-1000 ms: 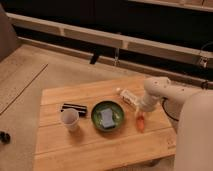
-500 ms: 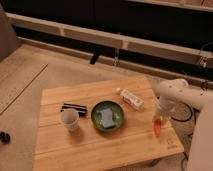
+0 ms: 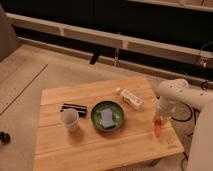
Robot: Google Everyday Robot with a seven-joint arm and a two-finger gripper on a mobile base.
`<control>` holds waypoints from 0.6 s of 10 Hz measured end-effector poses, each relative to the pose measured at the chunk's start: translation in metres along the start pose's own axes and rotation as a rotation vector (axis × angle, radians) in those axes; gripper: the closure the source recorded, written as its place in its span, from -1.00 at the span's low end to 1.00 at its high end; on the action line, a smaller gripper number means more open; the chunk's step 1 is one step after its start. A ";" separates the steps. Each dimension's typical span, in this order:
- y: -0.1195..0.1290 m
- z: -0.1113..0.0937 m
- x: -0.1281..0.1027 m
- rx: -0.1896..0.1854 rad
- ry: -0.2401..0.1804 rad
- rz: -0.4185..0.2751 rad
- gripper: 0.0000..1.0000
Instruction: Drag the pepper across the table
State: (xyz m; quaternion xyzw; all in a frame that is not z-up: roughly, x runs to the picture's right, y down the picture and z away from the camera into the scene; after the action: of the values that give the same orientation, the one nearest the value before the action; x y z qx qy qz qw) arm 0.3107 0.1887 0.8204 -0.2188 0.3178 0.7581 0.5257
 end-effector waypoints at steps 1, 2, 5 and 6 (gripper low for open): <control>0.001 0.000 0.000 0.000 0.000 -0.001 -0.19; 0.001 0.000 0.000 0.000 0.000 -0.001 -0.35; 0.000 0.001 0.000 0.000 0.002 0.000 -0.60; 0.000 0.001 0.000 0.000 0.002 0.000 -0.60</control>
State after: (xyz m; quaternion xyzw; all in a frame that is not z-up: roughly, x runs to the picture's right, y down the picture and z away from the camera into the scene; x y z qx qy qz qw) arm 0.3105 0.1895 0.8208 -0.2194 0.3181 0.7579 0.5255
